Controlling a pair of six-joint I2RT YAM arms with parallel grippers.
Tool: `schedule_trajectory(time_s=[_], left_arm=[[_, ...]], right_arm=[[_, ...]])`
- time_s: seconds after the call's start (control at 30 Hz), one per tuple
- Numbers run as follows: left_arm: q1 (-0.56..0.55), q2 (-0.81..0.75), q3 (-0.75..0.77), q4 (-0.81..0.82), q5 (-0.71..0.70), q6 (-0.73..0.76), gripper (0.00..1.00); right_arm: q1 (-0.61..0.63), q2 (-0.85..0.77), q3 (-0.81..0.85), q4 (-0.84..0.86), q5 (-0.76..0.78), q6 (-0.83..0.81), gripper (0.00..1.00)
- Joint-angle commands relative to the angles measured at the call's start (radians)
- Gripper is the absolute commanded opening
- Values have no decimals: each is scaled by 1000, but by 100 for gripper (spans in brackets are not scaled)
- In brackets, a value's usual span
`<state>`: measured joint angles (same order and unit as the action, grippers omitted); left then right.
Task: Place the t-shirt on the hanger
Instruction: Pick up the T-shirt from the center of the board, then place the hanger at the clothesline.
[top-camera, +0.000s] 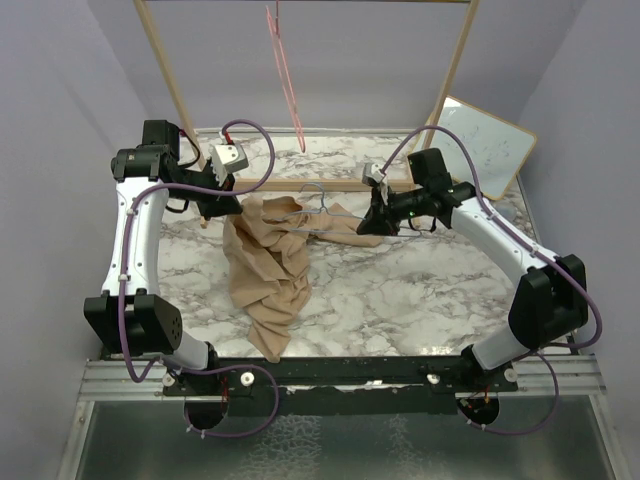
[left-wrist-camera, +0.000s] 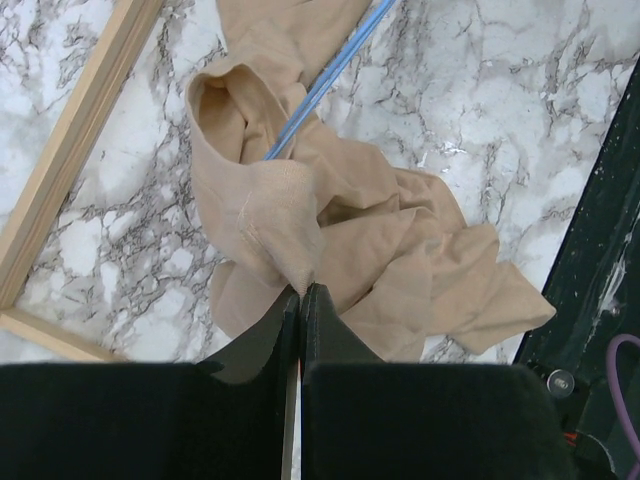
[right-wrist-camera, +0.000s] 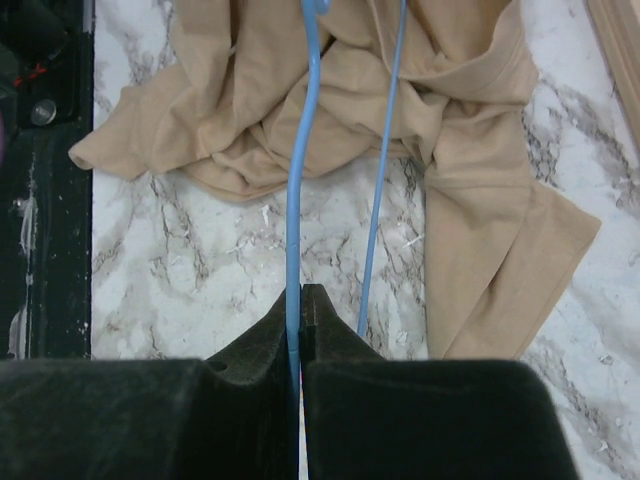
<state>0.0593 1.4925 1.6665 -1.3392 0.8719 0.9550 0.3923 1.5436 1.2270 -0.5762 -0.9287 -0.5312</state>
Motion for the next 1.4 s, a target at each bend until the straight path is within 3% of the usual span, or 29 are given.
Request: schedule_trajectory(time_s=[0.0,0.53,0.83,1.17,1.37], left_arm=[[1,0,21,15,-9,30,0],[-62,-11,37,2,12,129,0],[-146,-38,36,3,37,143,0],[-165,-73,29,25,34,153,0],[-215,-83,3,48,54,130,0]], right_arm=[[-4,-41,92,-35,-117,-44,1],[-3,82,280,-308,-339,-228,1],[-3,130,309,-360,-338,-274,1],[-4,125,289,-464,-291,-325,1],[18,208,369,-498,-277,-372,1]])
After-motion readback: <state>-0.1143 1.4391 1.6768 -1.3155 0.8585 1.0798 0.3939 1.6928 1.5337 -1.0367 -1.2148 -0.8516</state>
